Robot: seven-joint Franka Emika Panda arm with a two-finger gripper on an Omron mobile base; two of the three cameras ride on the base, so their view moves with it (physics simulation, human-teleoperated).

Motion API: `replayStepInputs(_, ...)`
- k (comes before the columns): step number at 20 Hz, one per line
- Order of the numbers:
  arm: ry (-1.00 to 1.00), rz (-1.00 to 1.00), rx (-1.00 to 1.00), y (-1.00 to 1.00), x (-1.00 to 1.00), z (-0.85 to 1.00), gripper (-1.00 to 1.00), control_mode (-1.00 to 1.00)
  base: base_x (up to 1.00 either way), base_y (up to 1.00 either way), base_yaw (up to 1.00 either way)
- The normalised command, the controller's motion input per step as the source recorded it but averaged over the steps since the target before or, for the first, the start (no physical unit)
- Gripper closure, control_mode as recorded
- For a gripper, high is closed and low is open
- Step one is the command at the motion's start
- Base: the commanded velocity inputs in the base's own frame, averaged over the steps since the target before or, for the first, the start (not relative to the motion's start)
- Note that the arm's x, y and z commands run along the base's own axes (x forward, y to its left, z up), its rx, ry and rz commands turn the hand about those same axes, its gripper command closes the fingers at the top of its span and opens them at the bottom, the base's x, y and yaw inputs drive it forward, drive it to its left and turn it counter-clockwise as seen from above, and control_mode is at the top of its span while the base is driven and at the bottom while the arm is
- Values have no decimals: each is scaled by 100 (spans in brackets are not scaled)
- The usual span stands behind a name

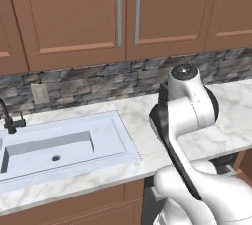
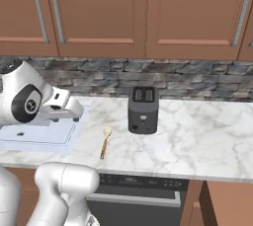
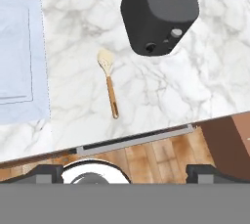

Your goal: Organize the utensils by type. Pick up the wooden spoons from the counter and place them in the open cabinet. Then pick up the metallic utensils from the counter and place them in the open drawer.

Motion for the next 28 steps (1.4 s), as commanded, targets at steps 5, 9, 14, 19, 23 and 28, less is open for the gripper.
replayStepInputs(5, 32, 3, 20, -28, 57, -15, -100, -100, 0, 0, 0)
replayStepInputs(9, 25, 1, 8, -27, 44, -41, -100, -100, 0, 0, 0)
replayStepInputs(14, 3, 0, 0, -17, 11, -77, -100, -100, 0, 0, 0)
replayStepInputs(19, -3, 0, 0, -12, 21, -71, -100, -100, 0, 0, 0)
replayStepInputs(23, -16, 0, -1, -10, 24, -65, -100, -100, 0, 0, 0)
replayStepInputs(28, -20, 2, 0, -5, 41, -47, -100, -100, 0, 0, 0)
